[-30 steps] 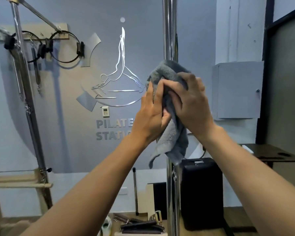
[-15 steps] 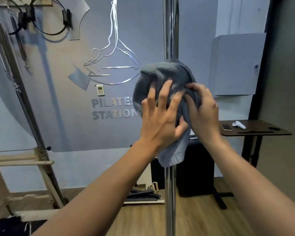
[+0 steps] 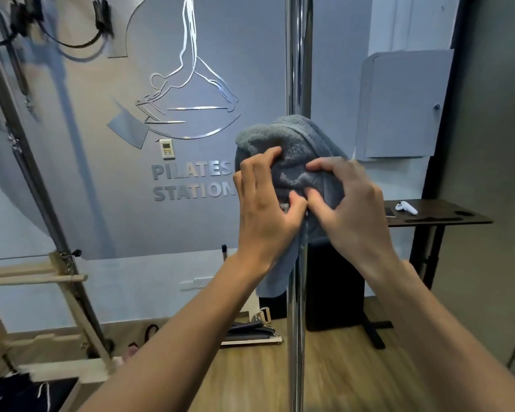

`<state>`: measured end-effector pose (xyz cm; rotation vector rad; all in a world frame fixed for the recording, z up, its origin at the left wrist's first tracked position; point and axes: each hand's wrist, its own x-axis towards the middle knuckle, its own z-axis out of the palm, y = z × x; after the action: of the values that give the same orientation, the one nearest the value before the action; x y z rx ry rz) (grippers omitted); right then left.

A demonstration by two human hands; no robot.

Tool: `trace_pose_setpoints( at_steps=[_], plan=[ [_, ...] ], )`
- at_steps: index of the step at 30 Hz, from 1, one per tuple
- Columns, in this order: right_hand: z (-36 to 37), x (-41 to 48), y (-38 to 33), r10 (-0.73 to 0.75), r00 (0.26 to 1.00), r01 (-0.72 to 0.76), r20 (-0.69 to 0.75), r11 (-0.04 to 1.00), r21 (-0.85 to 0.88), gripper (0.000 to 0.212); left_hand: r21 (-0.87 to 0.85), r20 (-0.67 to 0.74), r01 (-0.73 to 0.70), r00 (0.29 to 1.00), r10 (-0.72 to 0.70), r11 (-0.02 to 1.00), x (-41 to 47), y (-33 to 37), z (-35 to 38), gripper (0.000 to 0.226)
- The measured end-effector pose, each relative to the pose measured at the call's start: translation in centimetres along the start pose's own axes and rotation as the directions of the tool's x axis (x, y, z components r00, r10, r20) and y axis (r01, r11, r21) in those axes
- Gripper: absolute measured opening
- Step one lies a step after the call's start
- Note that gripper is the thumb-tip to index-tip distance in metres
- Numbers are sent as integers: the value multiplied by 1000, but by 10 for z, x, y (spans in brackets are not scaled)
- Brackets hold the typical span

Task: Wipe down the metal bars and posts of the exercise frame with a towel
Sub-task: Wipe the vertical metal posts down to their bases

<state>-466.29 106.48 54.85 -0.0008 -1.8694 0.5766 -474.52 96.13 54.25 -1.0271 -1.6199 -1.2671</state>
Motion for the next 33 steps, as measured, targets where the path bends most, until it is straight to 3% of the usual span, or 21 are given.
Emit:
trace_pose_setpoints(
  at_steps=[6,11,17,24,26,30,33],
  plan=[
    [-19,-31,-25,-76,992,87,-97,990,111,34,-6,-14,-165,986,165,986,-17,12,-30,57],
    [-32,-42,-35,-204,951,224,-230,972,65,27,2,-70,-267,961,266,964,-27,26,-34,57],
    [5,-27,8,51,997,-54,-59,997,-52,35,232,140,-97,988,65,968,-17,-5,1,66],
    [-2,-13,12,184,957,-210,223,973,99,55,301,195,-240,963,187,923,-9,-21,-2,70],
    [-2,-10,10,197,958,-222,208,969,108,57,245,215,-230,960,178,942,-11,-21,-3,70],
    [-7,-10,0,188,977,-195,97,979,65,42,150,222,-181,964,145,972,-15,-14,-9,66],
    [-18,-24,-7,176,979,-183,100,981,68,36,104,189,-218,962,196,970,-26,-7,-17,66]
  ],
)
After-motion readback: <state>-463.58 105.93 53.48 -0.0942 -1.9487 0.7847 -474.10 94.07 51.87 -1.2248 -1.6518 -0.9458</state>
